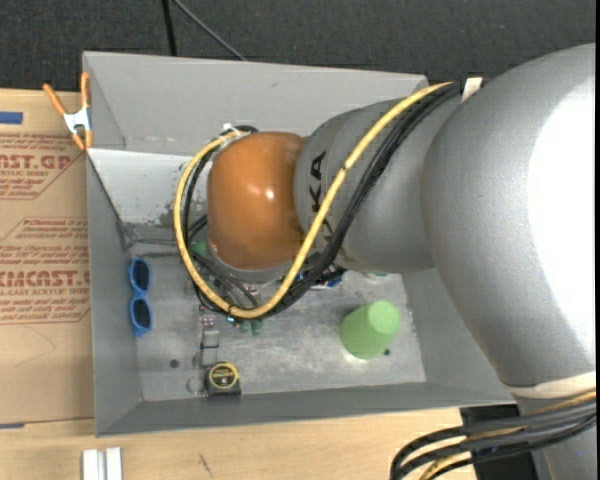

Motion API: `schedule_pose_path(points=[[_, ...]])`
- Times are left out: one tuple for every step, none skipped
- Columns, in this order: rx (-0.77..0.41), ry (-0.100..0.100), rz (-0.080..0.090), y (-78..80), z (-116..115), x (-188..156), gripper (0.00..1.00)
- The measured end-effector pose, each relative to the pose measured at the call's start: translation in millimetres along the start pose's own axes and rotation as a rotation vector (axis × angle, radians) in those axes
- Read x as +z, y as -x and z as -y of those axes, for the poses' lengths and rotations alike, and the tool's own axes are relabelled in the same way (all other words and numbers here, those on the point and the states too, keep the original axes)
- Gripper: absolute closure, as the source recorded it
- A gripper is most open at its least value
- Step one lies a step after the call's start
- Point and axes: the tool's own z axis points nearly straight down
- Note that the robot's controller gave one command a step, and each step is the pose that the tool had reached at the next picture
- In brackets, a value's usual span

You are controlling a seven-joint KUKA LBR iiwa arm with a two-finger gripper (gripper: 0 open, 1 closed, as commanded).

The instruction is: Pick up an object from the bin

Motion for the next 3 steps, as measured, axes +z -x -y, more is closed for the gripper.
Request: schedule_pose_path(points=[[-0.031,-0.002,-0.002,-31.7,48.3,69.7,0.00],[-0.279,0.003,0.023,-33.7,47.8,64.0,0.00],[-0.364,0.000,0.007,-2.8,32.1,66.1,0.00]])
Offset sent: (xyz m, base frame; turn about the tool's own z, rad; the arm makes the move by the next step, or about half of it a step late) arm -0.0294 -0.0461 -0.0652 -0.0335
